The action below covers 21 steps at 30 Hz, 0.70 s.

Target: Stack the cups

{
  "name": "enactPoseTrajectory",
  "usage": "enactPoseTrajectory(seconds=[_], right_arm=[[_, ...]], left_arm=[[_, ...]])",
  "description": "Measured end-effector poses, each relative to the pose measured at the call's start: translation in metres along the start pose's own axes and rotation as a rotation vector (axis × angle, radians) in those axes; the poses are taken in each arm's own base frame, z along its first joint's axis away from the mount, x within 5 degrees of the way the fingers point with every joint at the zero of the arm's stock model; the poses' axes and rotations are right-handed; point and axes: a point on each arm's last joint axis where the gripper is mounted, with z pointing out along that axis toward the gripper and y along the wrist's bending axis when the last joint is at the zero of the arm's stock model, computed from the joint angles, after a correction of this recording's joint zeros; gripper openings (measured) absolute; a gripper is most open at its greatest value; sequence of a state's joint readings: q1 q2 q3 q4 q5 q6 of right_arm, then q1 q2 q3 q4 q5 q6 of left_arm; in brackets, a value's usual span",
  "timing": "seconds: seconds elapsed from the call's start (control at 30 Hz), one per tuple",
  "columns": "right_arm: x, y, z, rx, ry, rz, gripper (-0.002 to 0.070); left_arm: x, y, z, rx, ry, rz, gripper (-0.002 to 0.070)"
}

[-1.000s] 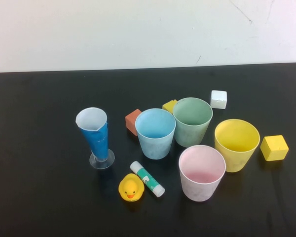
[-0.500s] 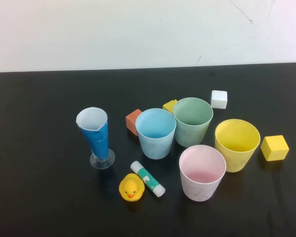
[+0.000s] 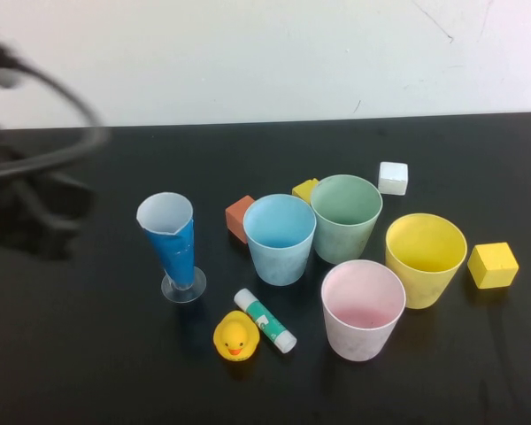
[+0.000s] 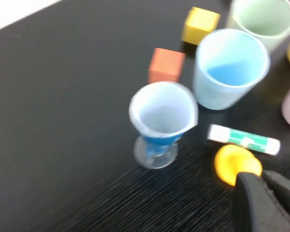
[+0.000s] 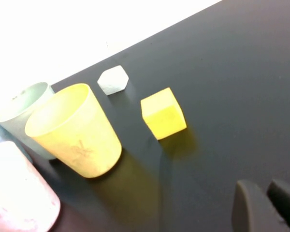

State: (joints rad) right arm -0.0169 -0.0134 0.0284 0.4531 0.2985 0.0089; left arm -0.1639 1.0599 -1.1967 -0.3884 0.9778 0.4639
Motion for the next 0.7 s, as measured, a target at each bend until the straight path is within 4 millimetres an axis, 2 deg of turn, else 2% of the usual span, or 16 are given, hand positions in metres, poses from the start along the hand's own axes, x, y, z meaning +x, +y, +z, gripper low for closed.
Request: enactPoseTrajectory(seconds=[0.1,0.17,0.27,0.37,0.47,0.57,0.7], right_arm=[[0.000,0.000,0.000,0.000,0.002,-0.002,0.0064],[0.000,0.000,0.000,0.000,0.003,-0.009,0.0064],[0.001,0.000,0.000,0.000,0.007,-0.009,0.0064],[0.001,0.000,0.000,-0.001,0.013,-0.007,0.0064],[0.001,0.000,0.000,-0.002,0.015,-0.010,0.0064],[0.002,0.000,0.000,-0.003,0.018,-0.007,0.0064],[0.002,0.000,0.000,-0.003,0.018,-0.007,0.0064]], left_arm=[[-0.013,-0.008,0.025,0.052,0.064,0.042,0.0009],[-0.021,-0.015,0.042,0.087,0.102,0.055,0.0043],[-0.035,-0.027,0.071,0.138,0.154,0.080,0.0146],[-0.050,-0.041,0.095,0.160,0.193,0.112,0.0300],[-0.063,-0.048,0.120,0.138,0.225,0.137,0.0412],[-0.074,-0.050,0.147,0.120,0.257,0.126,0.0452],[-0.085,-0.046,0.183,0.092,0.307,0.100,0.0463]])
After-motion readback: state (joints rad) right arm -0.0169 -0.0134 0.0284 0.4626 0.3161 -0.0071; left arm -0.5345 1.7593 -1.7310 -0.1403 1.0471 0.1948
